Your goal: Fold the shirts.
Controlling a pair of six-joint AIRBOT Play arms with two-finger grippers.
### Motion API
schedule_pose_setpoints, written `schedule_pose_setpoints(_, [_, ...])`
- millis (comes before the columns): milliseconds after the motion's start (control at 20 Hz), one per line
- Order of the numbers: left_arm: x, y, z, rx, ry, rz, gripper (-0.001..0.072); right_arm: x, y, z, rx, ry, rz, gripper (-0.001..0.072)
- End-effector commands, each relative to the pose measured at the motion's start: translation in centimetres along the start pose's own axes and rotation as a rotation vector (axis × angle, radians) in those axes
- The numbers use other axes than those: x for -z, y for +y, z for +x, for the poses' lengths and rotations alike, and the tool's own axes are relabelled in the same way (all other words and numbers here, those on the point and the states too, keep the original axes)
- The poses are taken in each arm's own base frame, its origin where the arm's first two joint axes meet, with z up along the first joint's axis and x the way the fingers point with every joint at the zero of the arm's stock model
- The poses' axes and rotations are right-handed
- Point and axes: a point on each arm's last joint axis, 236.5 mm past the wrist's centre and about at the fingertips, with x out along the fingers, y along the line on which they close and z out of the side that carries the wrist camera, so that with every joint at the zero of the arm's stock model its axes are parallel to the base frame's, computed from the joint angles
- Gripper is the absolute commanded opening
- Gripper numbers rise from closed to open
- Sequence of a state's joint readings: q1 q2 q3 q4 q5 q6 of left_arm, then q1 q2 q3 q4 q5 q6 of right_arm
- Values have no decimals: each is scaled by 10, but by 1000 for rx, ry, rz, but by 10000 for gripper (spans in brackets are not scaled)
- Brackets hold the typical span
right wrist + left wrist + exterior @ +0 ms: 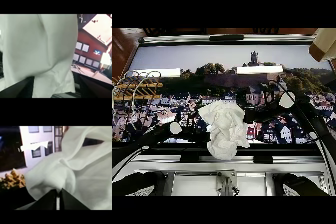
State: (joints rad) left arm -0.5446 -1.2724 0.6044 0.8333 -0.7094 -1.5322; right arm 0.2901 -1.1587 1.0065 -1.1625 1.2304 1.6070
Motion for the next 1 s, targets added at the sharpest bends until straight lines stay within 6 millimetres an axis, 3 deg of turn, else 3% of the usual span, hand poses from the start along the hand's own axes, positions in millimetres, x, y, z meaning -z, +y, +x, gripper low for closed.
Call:
schedule_pose_setpoints(0, [-3,-3,1,10,-17,17,33,-6,5,15,-40,13,21,659])
schedule_pose_setpoints(250, [5,-5,-1,16,22,25,33,-17,9,54,-112,48,93,655])
schedule_pose_setpoints(300, [5,-6,-1,17,20,25,33,-16,9,59,-121,60,98,580])
schedule_pose_setpoints(350, [4,-5,-2,17,18,21,33,-15,9,63,-124,69,90,257])
schedule_pose_setpoints(400, [2,-4,-3,18,16,14,33,-16,8,63,-124,68,93,83])
schedule_pose_setpoints(500, [-8,-2,-13,20,5,14,32,-23,14,53,-132,29,-1,71])
schedule_pose_setpoints(600, [-30,2,-38,-18,-24,84,31,-43,20,23,-101,-68,-130,70])
schedule_pose_setpoints(700, [-64,-5,-84,-74,-106,206,31,-72,23,-30,-14,-219,-244,70])
schedule_pose_setpoints(800, [-109,-31,-164,-141,-302,360,30,-98,39,-105,58,-411,-347,70])
schedule_pose_setpoints(900, [-144,-87,-273,-144,-614,493,30,-107,70,-190,62,-622,-411,70])
schedule_pose_setpoints(950, [-149,-121,-336,-117,-788,547,31,-102,86,-232,46,-724,-425,70])
